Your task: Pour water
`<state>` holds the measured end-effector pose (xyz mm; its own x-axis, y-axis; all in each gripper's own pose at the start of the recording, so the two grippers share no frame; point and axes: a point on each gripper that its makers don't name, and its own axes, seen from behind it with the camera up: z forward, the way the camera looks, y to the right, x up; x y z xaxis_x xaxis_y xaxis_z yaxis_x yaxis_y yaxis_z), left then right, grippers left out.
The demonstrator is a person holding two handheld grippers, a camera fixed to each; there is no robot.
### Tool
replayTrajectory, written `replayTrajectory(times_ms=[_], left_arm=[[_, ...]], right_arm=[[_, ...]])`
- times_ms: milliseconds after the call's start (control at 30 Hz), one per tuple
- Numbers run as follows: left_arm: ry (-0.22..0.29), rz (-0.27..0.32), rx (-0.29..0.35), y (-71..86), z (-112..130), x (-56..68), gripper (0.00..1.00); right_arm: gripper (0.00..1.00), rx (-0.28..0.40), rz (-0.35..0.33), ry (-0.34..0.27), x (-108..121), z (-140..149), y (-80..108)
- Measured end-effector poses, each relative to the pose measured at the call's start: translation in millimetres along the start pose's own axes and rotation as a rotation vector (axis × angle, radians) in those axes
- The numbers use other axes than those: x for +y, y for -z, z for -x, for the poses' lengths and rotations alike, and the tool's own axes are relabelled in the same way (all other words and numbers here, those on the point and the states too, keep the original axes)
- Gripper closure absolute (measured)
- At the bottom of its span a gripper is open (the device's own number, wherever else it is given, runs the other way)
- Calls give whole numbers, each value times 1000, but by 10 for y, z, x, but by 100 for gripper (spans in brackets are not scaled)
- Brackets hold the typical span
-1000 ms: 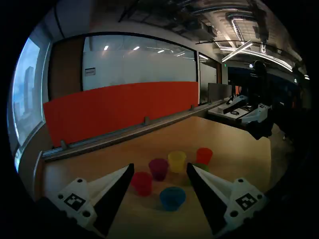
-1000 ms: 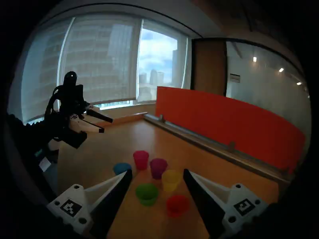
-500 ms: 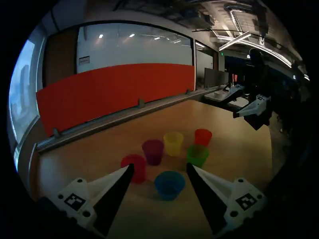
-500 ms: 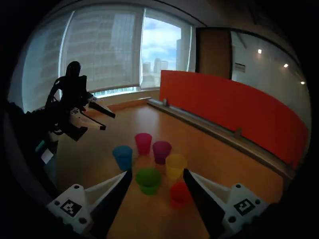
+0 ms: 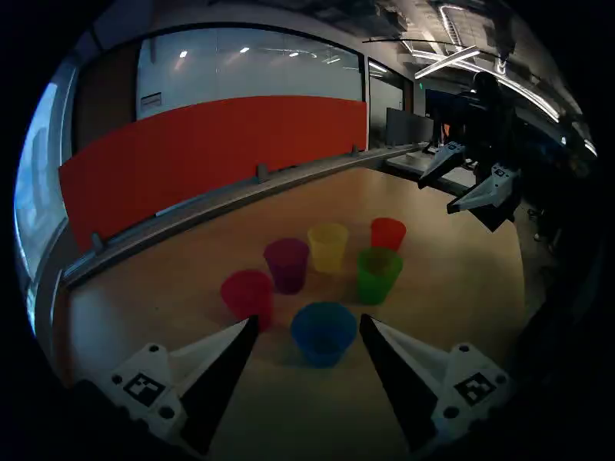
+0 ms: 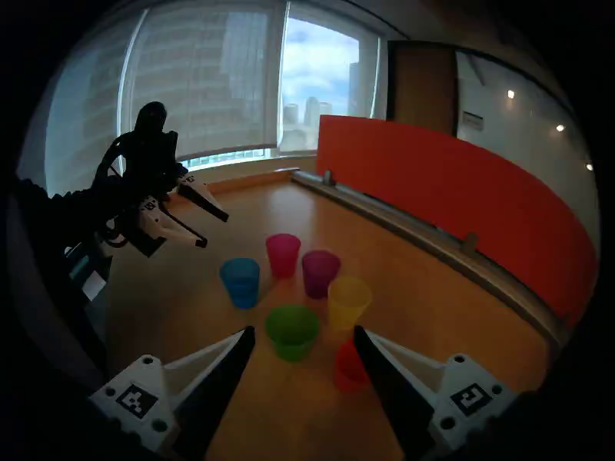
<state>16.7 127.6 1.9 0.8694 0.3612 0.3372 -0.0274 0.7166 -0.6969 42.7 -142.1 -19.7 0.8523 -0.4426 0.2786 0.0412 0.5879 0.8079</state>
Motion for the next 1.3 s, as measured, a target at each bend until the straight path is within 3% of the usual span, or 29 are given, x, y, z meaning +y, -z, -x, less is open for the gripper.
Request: replayTrajectory(times_ms=[300, 700, 1300], left_arm=[[-3, 28, -55, -120, 224, 62, 2], [-30, 31, -127, -309, 530, 40, 2], [-41, 94, -168, -591, 700, 194, 2]], right_arm=[[1, -29, -14, -5, -12, 160, -168], [1, -64, -46, 12, -80, 302, -426], [1, -88, -70, 16, -116, 391, -643]])
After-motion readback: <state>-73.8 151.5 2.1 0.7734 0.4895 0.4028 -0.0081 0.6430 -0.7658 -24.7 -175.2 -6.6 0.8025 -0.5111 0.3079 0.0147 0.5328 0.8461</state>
